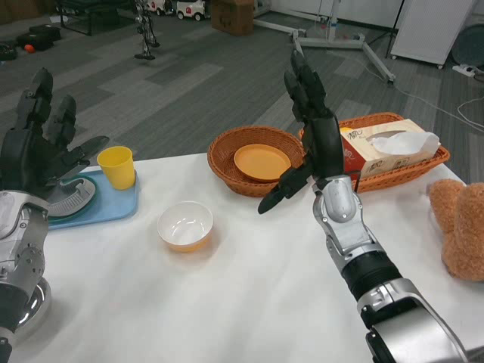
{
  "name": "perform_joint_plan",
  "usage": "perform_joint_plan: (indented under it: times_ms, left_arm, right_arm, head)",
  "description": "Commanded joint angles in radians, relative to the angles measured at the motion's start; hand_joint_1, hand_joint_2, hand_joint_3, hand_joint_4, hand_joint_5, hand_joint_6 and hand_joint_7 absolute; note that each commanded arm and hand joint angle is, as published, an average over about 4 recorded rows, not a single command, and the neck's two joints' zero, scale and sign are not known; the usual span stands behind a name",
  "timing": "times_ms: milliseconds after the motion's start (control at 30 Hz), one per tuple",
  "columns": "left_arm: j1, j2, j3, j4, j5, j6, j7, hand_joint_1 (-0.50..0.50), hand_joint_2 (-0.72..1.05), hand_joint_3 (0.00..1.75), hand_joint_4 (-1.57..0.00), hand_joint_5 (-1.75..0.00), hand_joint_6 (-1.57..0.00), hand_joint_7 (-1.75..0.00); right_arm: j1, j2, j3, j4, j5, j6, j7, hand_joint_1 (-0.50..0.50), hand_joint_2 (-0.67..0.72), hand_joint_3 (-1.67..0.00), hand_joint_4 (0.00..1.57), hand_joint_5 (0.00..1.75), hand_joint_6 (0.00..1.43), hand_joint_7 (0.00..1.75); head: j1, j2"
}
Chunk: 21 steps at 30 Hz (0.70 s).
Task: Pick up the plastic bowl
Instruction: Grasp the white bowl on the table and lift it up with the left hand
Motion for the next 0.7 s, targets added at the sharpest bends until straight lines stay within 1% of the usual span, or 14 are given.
perform_joint_plan:
  times_ms: [33, 133, 167, 200, 267, 333, 400, 500, 567, 700]
  left_arm:
    - [0.009, 0.006, 0.012, -0.033, 0.084, 0.019, -0.003, -0.50, 0.69, 0.02, 0.00, 0.00, 0.00, 0.00]
    - [0.009, 0.024, 0.029, -0.099, 0.201, 0.096, -0.017, -0.50, 0.67, 0.02, 0.00, 0.00, 0.00, 0.00]
    - [0.009, 0.036, 0.038, -0.142, 0.272, 0.148, -0.027, -0.50, 0.65, 0.00, 0.00, 0.00, 0.00, 0.00]
    - [0.009, 0.043, 0.042, -0.168, 0.316, 0.179, -0.035, -0.50, 0.63, 0.00, 0.00, 0.00, 0.00, 0.00]
    - [0.003, 0.084, 0.023, -0.249, 0.440, 0.287, -0.058, -0.50, 0.60, 0.02, 0.00, 0.00, 0.00, 0.00]
    - [-0.016, 0.131, -0.044, -0.272, 0.477, 0.352, -0.074, -0.50, 0.60, 0.04, 0.00, 0.00, 0.00, 0.00]
    - [-0.045, 0.160, -0.117, -0.263, 0.509, 0.398, -0.096, -0.50, 0.60, 0.04, 0.00, 0.00, 0.00, 0.00]
    - [-0.076, 0.173, -0.180, -0.252, 0.591, 0.444, -0.121, -0.50, 0.60, 0.02, 0.00, 0.00, 0.00, 0.00]
    - [-0.099, 0.194, -0.230, -0.247, 0.635, 0.469, -0.133, -0.50, 0.60, 0.00, 0.00, 0.00, 0.00, 0.00]
    - [-0.167, 0.256, -0.367, -0.247, 0.650, 0.509, -0.154, -0.50, 0.60, 0.00, 0.00, 0.00, 0.00, 0.00]
  right_arm:
    - [0.022, -0.003, -0.013, -0.023, 0.008, 0.003, 0.000, -0.42, 0.44, 0.00, 0.00, 0.00, 0.00, 0.00]
    - [0.026, -0.003, -0.021, -0.023, 0.011, 0.004, 0.000, -0.42, 0.42, 0.00, 0.00, 0.00, 0.00, 0.00]
    - [0.028, -0.004, -0.025, -0.021, 0.013, 0.004, 0.000, -0.42, 0.41, 0.00, 0.00, 0.00, 0.00, 0.00]
    - [0.029, -0.004, -0.028, -0.019, 0.014, 0.004, 0.000, -0.42, 0.42, 0.00, 0.00, 0.00, 0.00, 0.00]
    - [0.033, -0.005, -0.039, -0.005, 0.016, 0.004, -0.001, -0.42, 0.46, 0.00, 0.00, 0.00, 0.00, 0.00]
    - [0.036, -0.004, -0.050, 0.019, 0.016, 0.004, -0.002, -0.42, 0.47, 0.00, 0.00, 0.00, 0.00, 0.00]
    - [0.036, -0.002, -0.053, 0.051, 0.023, 0.000, -0.003, -0.42, 0.47, 0.00, 0.00, 0.00, 0.00, 0.00]
    - [0.036, 0.002, -0.054, 0.081, 0.037, -0.009, -0.003, -0.42, 0.47, 0.00, 0.00, 0.00, 0.00, 0.00]
    - [0.036, 0.002, -0.057, 0.089, 0.040, -0.012, -0.003, -0.42, 0.47, 0.00, 0.00, 0.00, 0.00, 0.00]
    - [0.036, 0.001, -0.062, 0.109, 0.041, -0.017, -0.005, -0.42, 0.47, 0.00, 0.00, 0.00, 0.00, 0.00]
  head:
    - [0.000, -0.015]
    - [0.004, -0.019]
    - [0.007, -0.020]
    - [0.009, -0.021]
    - [0.019, -0.016]
    - [0.028, -0.001]
    - [0.025, 0.011]
    - [0.018, 0.015]
    - [0.018, 0.009]
    - [0.023, 0.010]
